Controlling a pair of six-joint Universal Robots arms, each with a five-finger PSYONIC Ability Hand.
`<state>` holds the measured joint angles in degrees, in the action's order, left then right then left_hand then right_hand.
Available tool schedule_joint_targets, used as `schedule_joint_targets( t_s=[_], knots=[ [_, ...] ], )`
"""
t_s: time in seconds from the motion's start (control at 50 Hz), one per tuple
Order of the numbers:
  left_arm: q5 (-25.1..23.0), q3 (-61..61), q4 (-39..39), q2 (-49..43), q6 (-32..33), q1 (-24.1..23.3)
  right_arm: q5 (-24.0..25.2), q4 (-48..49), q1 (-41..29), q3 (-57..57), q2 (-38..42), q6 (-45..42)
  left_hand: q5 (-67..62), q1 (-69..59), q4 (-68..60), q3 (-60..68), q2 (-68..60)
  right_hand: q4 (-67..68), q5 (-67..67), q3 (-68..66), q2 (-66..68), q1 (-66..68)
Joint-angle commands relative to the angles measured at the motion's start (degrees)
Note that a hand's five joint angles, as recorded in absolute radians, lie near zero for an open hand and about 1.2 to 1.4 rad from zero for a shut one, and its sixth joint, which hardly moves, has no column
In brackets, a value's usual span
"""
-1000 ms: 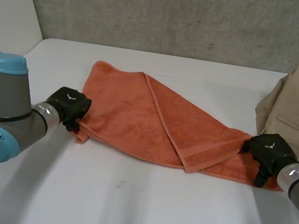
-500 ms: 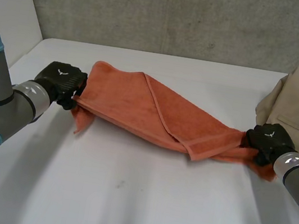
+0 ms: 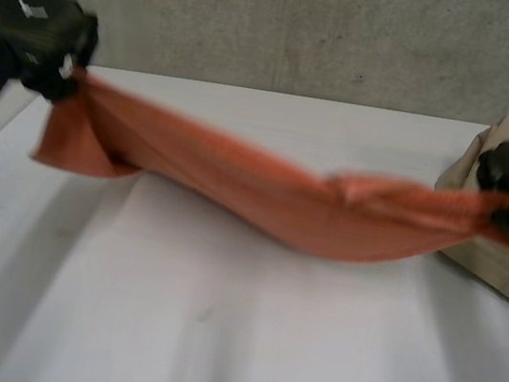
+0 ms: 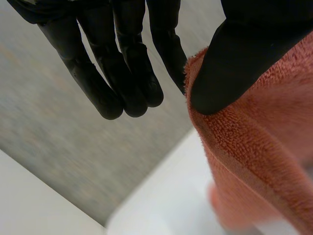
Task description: Fold the laundry.
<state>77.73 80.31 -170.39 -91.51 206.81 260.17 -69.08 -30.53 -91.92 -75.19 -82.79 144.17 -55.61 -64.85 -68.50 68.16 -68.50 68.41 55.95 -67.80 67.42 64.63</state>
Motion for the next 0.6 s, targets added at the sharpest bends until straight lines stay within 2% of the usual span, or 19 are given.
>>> schedule_joint_targets(
  t_s=[0.02, 0.14, 0.24, 0.32, 0.4, 0.42, 0.52, 0.6],
  knots=[
    [-0.74, -4.28, 0.23, -0.76, -0.89, 0.25, -2.02, -5.23, -0.89, 8.47, 4.03, 2.25, -14.39, -15.15, -11.5, 11.84, -11.5, 11.59, 14.05, -12.2, 12.58, 15.37],
    [-0.39, -8.67, 2.95, -13.67, 3.06, -0.63, -4.3, -14.55, -4.92, 11.72, 13.33, -4.24, -14.39, -15.15, -11.5, 11.84, -11.5, 11.59, 14.05, -12.2, 12.58, 15.37],
    [0.66, -17.63, 3.75, -24.22, 7.55, -1.42, -8.25, -12.81, -9.32, 17.08, 20.46, -5.31, -14.39, -15.15, -11.5, 11.84, -11.5, 11.59, 14.05, -12.2, 12.58, 15.37],
    [2.42, -30.19, 3.22, -29.77, 8.26, -1.95, -13.26, -5.18, -12.13, 26.91, 24.95, -0.31, -14.39, -15.15, -11.5, 11.84, -11.5, 11.59, 14.05, -12.2, 12.58, 15.37],
    [4.18, -42.15, -0.46, -28.9, 3.87, -2.74, -17.05, 7.91, -13.46, 36.59, 26.27, 9.61, -14.39, -15.15, -11.5, 11.84, -11.5, 11.59, 14.05, -12.2, 12.58, 15.37],
    [4.53, -45.3, -3.34, -27.85, 1.77, -3.09, -18.18, 14.29, -13.55, 38.69, 26.19, 13.11, -14.39, -15.15, -11.5, 11.84, -11.5, 11.59, 14.05, -12.2, 12.58, 15.37],
    [5.41, -48.67, -13.99, -25.3, -2.46, -3.88, -20.04, 31.82, -13.55, 39.59, 24.61, 18.51, -14.39, -15.15, -11.5, 11.84, -11.5, 11.59, 14.05, -12.2, 12.58, 15.37],
    [5.76, -46.92, -16.99, -23.72, -2.38, -3.62, -19.78, 35.45, -13.81, 39.15, 23.99, 17.98, -14.39, -15.15, -11.5, 11.84, -11.5, 11.59, 14.05, -12.2, 12.58, 15.37]
  ],
)
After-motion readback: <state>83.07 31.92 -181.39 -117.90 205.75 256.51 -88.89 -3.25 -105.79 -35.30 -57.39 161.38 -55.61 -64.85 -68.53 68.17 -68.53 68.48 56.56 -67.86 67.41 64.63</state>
